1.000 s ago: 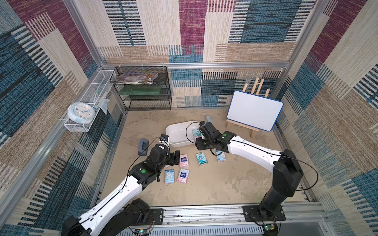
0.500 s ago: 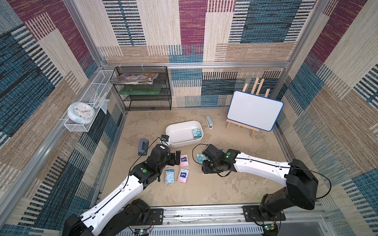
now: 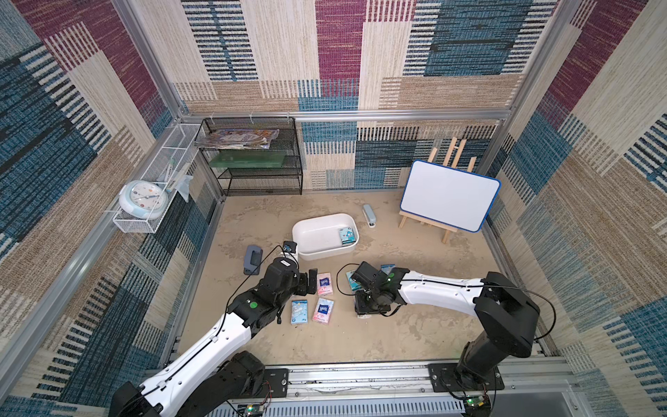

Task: Take the pocket tissues out of the storage box
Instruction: Place the pocket tissues at the center of the board.

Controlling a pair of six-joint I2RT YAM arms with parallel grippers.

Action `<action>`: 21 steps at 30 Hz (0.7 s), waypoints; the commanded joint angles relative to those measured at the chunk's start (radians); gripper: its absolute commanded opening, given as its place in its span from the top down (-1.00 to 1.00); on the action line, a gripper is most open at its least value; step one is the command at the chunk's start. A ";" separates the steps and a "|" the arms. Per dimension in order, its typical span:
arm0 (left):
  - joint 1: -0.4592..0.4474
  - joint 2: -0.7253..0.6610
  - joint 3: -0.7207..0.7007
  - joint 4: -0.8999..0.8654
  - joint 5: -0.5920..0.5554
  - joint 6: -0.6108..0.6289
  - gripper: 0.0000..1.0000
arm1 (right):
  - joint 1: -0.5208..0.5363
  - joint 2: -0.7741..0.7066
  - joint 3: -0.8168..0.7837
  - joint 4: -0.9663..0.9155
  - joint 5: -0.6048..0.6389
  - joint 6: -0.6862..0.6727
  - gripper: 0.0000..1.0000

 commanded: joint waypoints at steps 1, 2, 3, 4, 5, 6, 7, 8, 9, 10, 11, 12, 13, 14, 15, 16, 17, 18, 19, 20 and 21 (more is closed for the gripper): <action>0.002 0.000 0.001 -0.006 -0.016 -0.004 -1.00 | 0.002 0.009 -0.009 0.000 -0.031 0.003 -0.01; 0.002 -0.001 0.001 -0.006 -0.018 -0.003 -1.00 | 0.000 0.009 -0.013 0.003 -0.037 0.005 -0.03; 0.002 -0.001 0.001 -0.006 -0.020 -0.001 -1.00 | 0.001 0.008 -0.016 0.006 -0.045 0.006 -0.04; 0.002 -0.001 0.004 -0.006 -0.022 0.002 -1.00 | 0.001 0.007 -0.017 0.006 -0.048 0.006 -0.07; 0.002 -0.001 0.005 -0.006 -0.024 0.003 -1.00 | 0.002 0.006 -0.015 0.004 -0.050 0.006 -0.08; 0.002 -0.001 0.006 -0.007 -0.026 0.005 -1.00 | 0.002 0.003 -0.012 0.000 -0.049 0.005 -0.10; 0.002 -0.001 0.007 -0.007 -0.029 0.005 -1.00 | 0.002 0.001 -0.006 -0.007 -0.045 0.003 -0.13; 0.003 -0.001 0.009 -0.007 -0.031 0.005 -1.00 | 0.002 -0.001 0.000 -0.015 -0.041 0.002 -0.17; 0.003 -0.002 0.009 -0.006 -0.033 0.005 -1.00 | 0.002 -0.003 0.009 -0.025 -0.035 0.000 -0.23; 0.003 -0.001 0.009 -0.007 -0.035 0.005 -1.00 | 0.002 -0.003 0.018 -0.035 -0.031 -0.003 -0.28; 0.003 -0.002 0.008 -0.007 -0.036 0.005 -1.00 | 0.003 -0.005 0.029 -0.046 -0.028 -0.007 -0.32; 0.003 -0.001 0.010 -0.009 -0.038 0.004 -1.00 | 0.002 -0.004 0.039 -0.057 -0.023 -0.011 -0.36; 0.003 -0.002 0.011 -0.010 -0.040 0.002 -1.00 | 0.002 -0.005 0.051 -0.069 -0.019 -0.014 -0.41; 0.003 -0.002 0.011 -0.011 -0.041 0.001 -1.00 | 0.002 -0.006 0.061 -0.083 -0.014 -0.018 -0.45; 0.003 -0.001 0.012 -0.010 -0.044 -0.002 -1.00 | 0.002 -0.010 0.074 -0.098 -0.008 -0.022 -0.49; 0.003 -0.002 0.012 -0.012 -0.045 -0.003 -1.00 | 0.001 -0.012 0.086 -0.115 -0.001 -0.026 -0.53; 0.003 -0.003 0.012 -0.012 -0.048 -0.005 -1.00 | 0.001 -0.015 0.103 -0.133 0.007 -0.033 -0.56; 0.003 -0.003 0.013 -0.013 -0.054 -0.007 -1.00 | 0.000 -0.017 0.118 -0.154 0.018 -0.039 -0.60; 0.003 -0.005 0.013 -0.014 -0.060 -0.010 -1.00 | 0.001 -0.020 0.135 -0.173 0.029 -0.044 -0.63; 0.003 -0.004 0.013 -0.014 -0.066 -0.011 -1.00 | -0.001 -0.023 0.152 -0.189 0.039 -0.050 -0.66; 0.003 -0.006 0.012 -0.013 -0.073 -0.012 -1.00 | -0.003 -0.025 0.173 -0.205 0.054 -0.053 -0.68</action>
